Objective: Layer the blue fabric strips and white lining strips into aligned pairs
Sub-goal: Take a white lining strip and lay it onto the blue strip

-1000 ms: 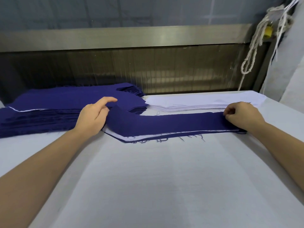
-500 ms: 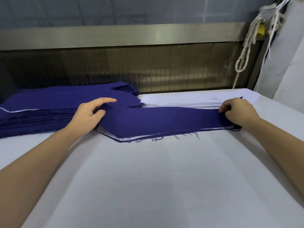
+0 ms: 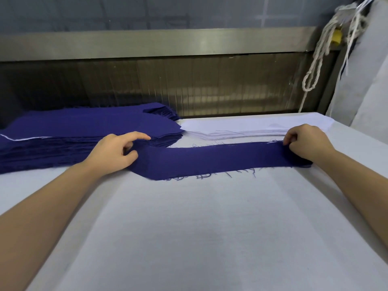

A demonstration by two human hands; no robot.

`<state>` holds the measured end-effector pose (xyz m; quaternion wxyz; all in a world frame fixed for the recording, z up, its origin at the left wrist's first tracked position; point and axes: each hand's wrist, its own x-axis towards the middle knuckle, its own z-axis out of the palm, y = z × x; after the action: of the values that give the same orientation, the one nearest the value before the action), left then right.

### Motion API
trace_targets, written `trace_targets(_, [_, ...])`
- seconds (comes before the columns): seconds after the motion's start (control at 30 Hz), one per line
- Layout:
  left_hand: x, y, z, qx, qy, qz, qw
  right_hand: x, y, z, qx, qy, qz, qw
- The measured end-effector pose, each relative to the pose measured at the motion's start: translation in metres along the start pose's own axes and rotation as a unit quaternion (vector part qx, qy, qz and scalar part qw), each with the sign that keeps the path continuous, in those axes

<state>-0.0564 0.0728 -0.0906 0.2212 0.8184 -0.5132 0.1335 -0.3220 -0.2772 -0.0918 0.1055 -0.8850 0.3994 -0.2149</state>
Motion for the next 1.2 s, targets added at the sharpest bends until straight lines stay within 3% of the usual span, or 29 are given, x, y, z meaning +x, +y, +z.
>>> trace_targets(0.37, [0.0026, 0.004, -0.0012, -0.069, 0.055, -0.016, 0.996, 0.0032, 0.0017, -0.0024, 0.017, 0.067, -0.022, 0.997])
trace_targets(0.77, [0.003, -0.0011, 0.006, -0.006, -0.024, -0.006, 1.0, 0.0028, 0.0045, 0.0014, -0.004, 0.025, -0.004, 1.0])
trace_targets(1.07, [0.0033, -0.0032, 0.005, 0.004, -0.032, -0.003, 0.999, 0.0022, 0.0059, -0.0005, 0.005, 0.092, -0.033, 0.995])
trace_targets(1.2, [0.0036, -0.0033, 0.0059, 0.005, -0.033, 0.002, 0.999, 0.0022, 0.0061, 0.0, 0.002, 0.075, -0.026, 0.997])
